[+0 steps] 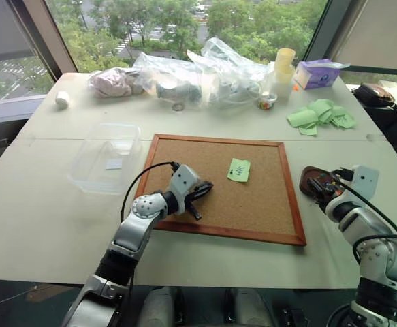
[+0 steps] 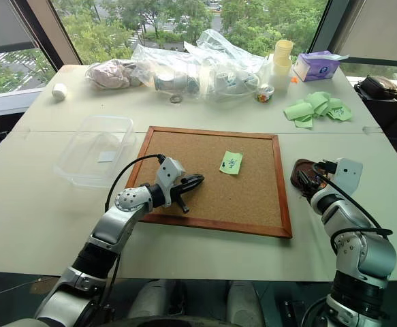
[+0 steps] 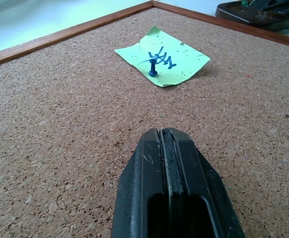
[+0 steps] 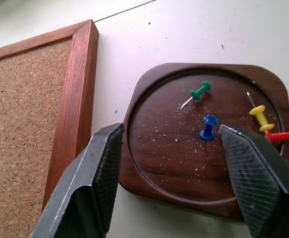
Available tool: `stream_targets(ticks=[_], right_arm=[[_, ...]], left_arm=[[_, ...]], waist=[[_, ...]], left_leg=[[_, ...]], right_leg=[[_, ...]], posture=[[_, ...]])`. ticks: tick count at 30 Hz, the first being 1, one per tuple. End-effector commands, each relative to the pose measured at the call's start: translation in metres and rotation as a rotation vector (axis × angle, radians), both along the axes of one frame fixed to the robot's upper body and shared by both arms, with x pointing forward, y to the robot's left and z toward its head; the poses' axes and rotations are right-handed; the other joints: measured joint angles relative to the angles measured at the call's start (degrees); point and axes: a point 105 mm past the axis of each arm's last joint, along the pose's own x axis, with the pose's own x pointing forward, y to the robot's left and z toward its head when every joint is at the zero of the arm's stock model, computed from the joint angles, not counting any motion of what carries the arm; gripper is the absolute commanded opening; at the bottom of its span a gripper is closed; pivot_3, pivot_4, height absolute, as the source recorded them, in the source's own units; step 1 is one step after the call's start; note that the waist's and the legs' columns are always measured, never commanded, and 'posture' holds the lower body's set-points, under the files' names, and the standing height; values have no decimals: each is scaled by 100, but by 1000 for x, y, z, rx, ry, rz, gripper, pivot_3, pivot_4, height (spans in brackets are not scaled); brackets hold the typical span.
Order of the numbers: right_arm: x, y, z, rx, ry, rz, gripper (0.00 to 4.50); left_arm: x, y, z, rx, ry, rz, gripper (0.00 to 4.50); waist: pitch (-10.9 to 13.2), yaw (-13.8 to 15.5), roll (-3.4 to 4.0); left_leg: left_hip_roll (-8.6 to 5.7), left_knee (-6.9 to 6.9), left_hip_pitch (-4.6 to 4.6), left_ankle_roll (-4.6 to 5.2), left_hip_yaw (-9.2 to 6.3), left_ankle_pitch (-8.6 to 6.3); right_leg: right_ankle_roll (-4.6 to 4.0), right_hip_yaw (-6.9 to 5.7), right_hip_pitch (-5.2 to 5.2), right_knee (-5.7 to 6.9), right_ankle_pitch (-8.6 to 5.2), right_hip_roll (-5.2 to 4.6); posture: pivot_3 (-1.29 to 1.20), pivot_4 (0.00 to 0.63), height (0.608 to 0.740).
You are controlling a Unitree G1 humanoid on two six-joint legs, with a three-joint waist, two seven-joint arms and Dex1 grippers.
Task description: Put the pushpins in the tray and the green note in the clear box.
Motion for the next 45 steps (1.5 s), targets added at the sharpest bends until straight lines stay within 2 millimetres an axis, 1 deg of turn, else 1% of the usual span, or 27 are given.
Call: stream_targets(ticks=[1,3,5,7,9,11,15,18,23,29,36,39,41,43,45], right_arm=[[2,11,33,-65,-108,84,2819],[2,18,42,-102,-128,130,2819],[3,30,54,-126,-154,202,2819],[3,48,62,-132,-176,291,2819],[4,66,64,-113,-187,370,2819],[7,84,62,-101,-180,440,2819],[15,113,54,-93,-168,539,2819],[21,127,50,-92,-169,577,2819],[30,154,36,-132,-157,657,2819],[43,172,20,-199,-140,695,2819],[55,182,9,-227,-131,707,2819],[58,184,2,-252,-118,713,2067],[58,183,-2,-264,-108,717,1163],[57,183,-4,-276,-106,724,131],[56,183,0,-265,-118,719,57]], left_arm=[[-8,3,-32,50,110,4,0],[-8,3,-32,51,110,3,0],[-8,3,-32,52,110,2,0],[-8,3,-32,52,110,2,0],[-8,3,-32,52,108,1,0],[-7,3,-32,51,108,3,0],[-7,3,-31,51,105,5,0],[-6,4,-30,51,99,12,0],[-6,6,-30,51,96,24,0],[-8,8,-31,45,100,40,0],[-9,10,-30,45,97,47,0],[-9,11,-30,46,97,50,0],[-9,12,-29,47,96,53,0],[-9,13,-29,47,96,58,0],[-9,15,-29,47,97,63,0]], waist=[[0,-1,0],[0,0,-1],[1,1,-1],[1,2,-2],[2,2,-4],[2,3,-4],[3,12,-5],[4,11,-6],[3,4,-6],[4,-14,-6],[4,-18,-6],[4,-26,-7],[5,-27,-7],[5,-29,-7],[4,-31,-7]], left_leg=[[1,0,0,0,0,0],[1,0,0,0,0,0],[0,0,0,1,-1,0],[0,0,-1,1,-1,-1],[1,0,-1,1,-2,-1],[1,0,-1,2,-3,-1],[0,0,-3,3,-3,-2],[-1,1,-4,3,-3,-2],[-1,1,-5,3,-3,-2],[0,1,-4,3,-1,-2],[1,0,-6,2,1,-1],[1,0,-6,2,3,-1],[2,-1,-6,1,3,-1],[2,-2,-6,1,4,-1],[2,-2,-5,1,4,-1]], right_leg=[[0,0,0,0,0,0],[0,0,0,0,0,0],[-1,0,0,-1,0,0],[-2,0,0,-2,-1,-1],[-2,0,-1,-2,-1,-1],[-6,0,-1,-2,-3,-1],[-9,-1,-1,-2,-5,-3],[-8,-1,-2,-3,-5,-3],[-5,-2,-4,-2,-3,-3],[0,-2,-4,-1,0,-2],[0,-2,-6,-1,0,-1],[1,-2,-7,-1,0,-1],[1,-2,-8,-1,0,0],[1,-2,-8,-1,0,0],[1,-2,-8,-1,0,0]], posture=[[0,150,740],[0,150,740],[0,150,740],[0,150,740],[0,150,740],[0,150,740],[0,150,740],[0,150,740],[0,150,740],[0,150,740],[0,150,740],[0,150,740],[0,150,740],[0,150,740],[0,150,740]])
